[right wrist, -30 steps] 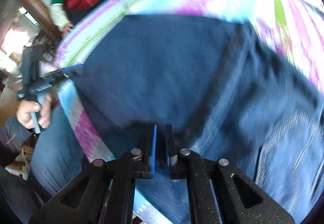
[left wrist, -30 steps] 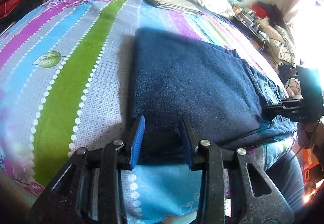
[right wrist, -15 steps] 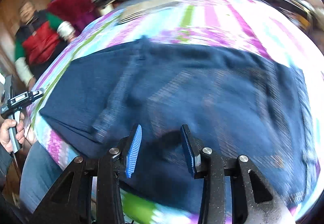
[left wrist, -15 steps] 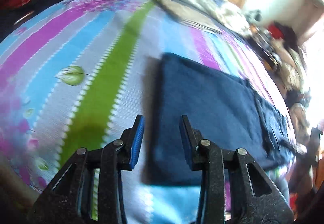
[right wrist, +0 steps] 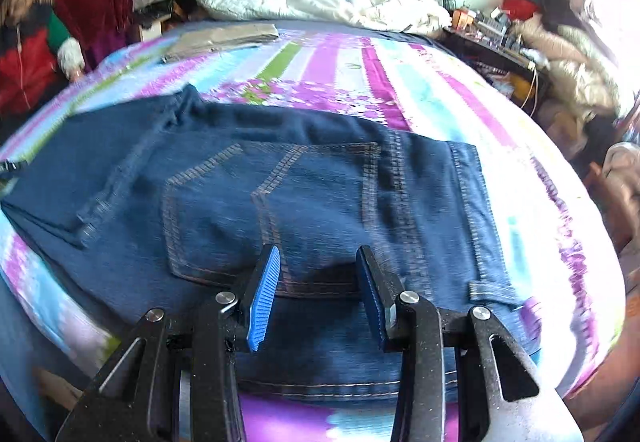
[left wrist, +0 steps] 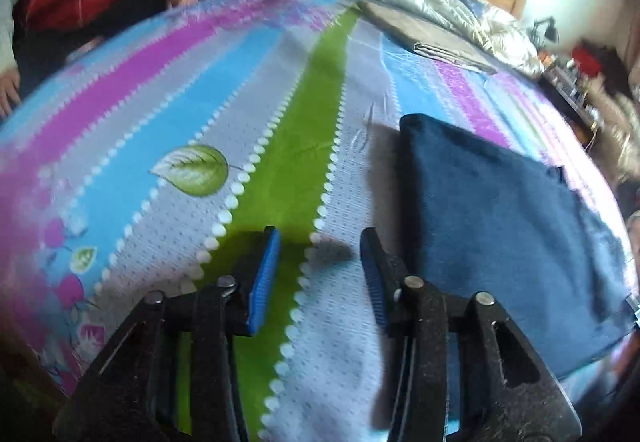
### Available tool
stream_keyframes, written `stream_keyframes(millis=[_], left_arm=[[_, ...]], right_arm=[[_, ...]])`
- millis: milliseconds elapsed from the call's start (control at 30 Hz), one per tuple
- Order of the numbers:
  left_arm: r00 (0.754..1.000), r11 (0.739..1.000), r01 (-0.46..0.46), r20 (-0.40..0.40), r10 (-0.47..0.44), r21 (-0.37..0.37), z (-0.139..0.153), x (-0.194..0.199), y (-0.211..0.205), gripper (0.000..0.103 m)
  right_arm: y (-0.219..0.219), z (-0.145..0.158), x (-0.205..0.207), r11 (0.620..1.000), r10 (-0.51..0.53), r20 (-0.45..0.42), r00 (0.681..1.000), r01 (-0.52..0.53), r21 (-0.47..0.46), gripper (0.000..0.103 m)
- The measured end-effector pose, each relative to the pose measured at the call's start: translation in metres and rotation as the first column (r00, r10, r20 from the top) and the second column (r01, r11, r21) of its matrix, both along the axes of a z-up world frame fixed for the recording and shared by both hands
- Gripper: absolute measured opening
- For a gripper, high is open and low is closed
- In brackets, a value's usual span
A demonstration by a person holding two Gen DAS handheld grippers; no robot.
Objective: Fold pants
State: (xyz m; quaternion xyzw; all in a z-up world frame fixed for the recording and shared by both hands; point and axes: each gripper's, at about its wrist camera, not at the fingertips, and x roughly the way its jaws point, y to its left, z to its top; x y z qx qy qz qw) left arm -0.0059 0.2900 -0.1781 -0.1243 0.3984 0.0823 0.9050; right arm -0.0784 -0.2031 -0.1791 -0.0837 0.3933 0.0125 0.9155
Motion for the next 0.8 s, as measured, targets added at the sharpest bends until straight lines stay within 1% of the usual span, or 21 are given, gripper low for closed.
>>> stream_keyframes(millis=[67,100,133,167,200,267,300,333,433,667,800], left_arm=[[1.0,0.998,0.024,0.01,-0.024,0.06,-0.004,0.0,-0.008,0.059],[0.999,0.996,0.041,0.003,-0.042,0.083,-0.004,0.001,-0.012,0.068],[0.999,0.993,0.045,-0.005,-0.045,0.109,-0.003,0.003,-0.015,0.07],[0.999,0.993,0.042,-0.01,-0.041,0.114,-0.003,0.004,-0.014,0.07],[0.999,0.994,0.04,-0.006,-0.04,0.101,-0.003,0.005,-0.011,0.071],[0.999,0.998,0.039,0.006,-0.039,0.056,-0.004,0.004,-0.004,0.073],[0.999,0.998,0.038,0.011,-0.039,0.042,-0.004,0.003,-0.003,0.073],[0.999,0.998,0.037,0.012,-0.038,0.042,-0.004,0.002,-0.004,0.074],[0.999,0.997,0.036,0.005,-0.037,0.063,-0.005,0.003,-0.009,0.075],[0.999,0.998,0.037,0.006,-0.038,0.057,-0.006,0.003,-0.01,0.076],[0.999,0.998,0.038,0.007,-0.038,0.052,-0.006,0.002,-0.011,0.076]], right_arm=[[-0.004,-0.003,-0.001,0.999,-0.014,-0.007,1.0,0.013,-0.048,0.055],[-0.01,-0.005,-0.004,0.998,-0.031,-0.008,0.999,0.031,-0.063,0.07],[-0.015,-0.005,-0.006,0.998,-0.037,-0.017,0.999,0.036,-0.051,0.086],[-0.023,-0.008,-0.009,0.997,-0.066,-0.02,0.998,0.065,-0.042,0.093],[-0.03,-0.011,-0.008,0.996,-0.09,-0.036,0.995,0.089,-0.024,0.102],[-0.04,-0.014,-0.002,0.993,-0.11,-0.07,0.991,0.113,0.04,0.103],[-0.046,-0.017,0.001,0.99,-0.111,-0.097,0.989,0.118,0.075,0.103],[-0.048,-0.018,0.005,0.989,-0.11,-0.106,0.988,0.12,0.089,0.103],[-0.046,-0.019,0.005,0.99,-0.108,-0.108,0.988,0.116,0.074,0.103],[-0.042,-0.022,0.005,0.992,-0.114,-0.11,0.987,0.12,0.049,0.103],[-0.04,-0.022,0.008,0.991,-0.116,-0.112,0.987,0.122,0.053,0.103]])
